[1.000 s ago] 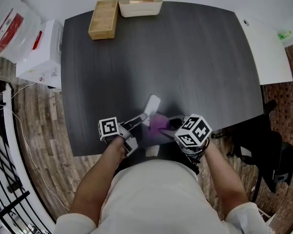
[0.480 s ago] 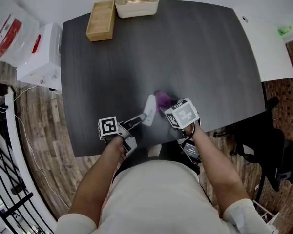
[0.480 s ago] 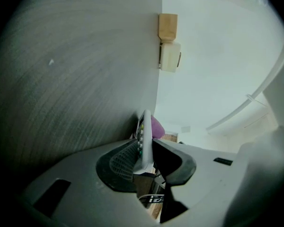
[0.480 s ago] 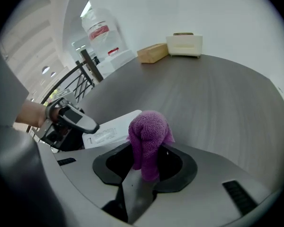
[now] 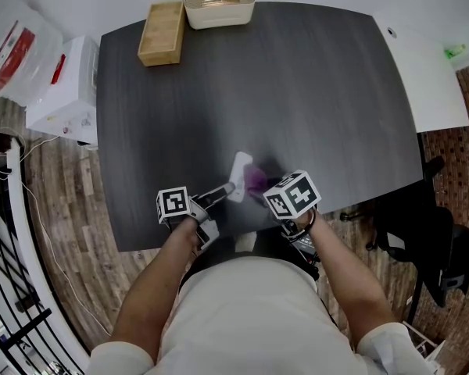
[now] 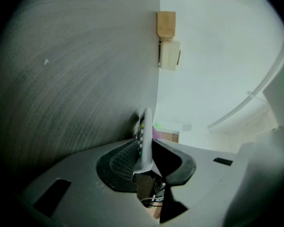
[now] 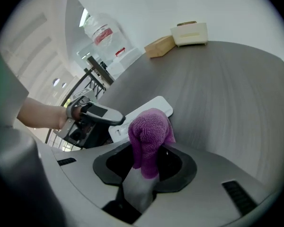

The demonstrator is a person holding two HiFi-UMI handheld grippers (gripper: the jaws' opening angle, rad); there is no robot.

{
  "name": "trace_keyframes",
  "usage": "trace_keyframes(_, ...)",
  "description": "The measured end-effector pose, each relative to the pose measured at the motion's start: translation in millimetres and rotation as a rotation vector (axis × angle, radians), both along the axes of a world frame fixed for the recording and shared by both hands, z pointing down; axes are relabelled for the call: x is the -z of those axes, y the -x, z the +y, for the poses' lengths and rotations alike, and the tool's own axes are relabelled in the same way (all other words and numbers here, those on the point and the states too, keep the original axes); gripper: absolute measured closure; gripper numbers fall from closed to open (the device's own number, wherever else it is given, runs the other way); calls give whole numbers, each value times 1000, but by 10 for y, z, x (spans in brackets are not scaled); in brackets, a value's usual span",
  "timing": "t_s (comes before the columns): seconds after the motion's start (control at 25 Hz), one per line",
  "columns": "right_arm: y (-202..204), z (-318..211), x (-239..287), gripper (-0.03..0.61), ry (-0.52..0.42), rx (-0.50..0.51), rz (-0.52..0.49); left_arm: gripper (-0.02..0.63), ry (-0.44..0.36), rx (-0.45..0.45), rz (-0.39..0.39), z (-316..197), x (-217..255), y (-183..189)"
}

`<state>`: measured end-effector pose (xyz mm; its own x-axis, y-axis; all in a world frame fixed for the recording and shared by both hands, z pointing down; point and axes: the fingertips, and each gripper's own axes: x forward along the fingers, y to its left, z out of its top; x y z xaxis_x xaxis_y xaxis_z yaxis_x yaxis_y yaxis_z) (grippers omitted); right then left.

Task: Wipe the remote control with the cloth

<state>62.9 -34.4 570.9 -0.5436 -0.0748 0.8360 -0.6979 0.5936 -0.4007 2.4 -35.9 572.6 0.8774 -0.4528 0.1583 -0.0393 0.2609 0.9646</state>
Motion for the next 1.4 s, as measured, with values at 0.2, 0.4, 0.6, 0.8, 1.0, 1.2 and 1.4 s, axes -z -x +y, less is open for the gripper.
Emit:
trace_keyframes(0.2, 71, 317, 24, 448, 93, -3, -66, 520, 13, 8, 5, -1, 24, -22)
trace_keyframes(0.4, 205, 775, 120, 448, 123, 155, -112, 520, -29, -14, -43, -27, -2, 0)
trace_keyframes(0.6, 60, 706, 164, 448, 60, 115, -74, 523, -144, -93, -152, -35, 80, -38)
trace_keyframes(0.8, -268, 389, 119, 448, 55, -131, -43, 525, -521, -372, -555, 9, 226, -134)
trace_keyframes(1.0, -375, 17, 47, 448, 69, -231, -47, 524, -920, -651, -928, 39, 301, -260)
trace_keyframes(1.2, -508, -24, 36, 448, 38, -219, 17, 523, -1032, -711, -1013, 116, 306, -298)
trace_keyframes(1.4, -641, 2, 40, 448, 52, -291, 34, 523, -1153, -789, -1070, 201, 353, -423)
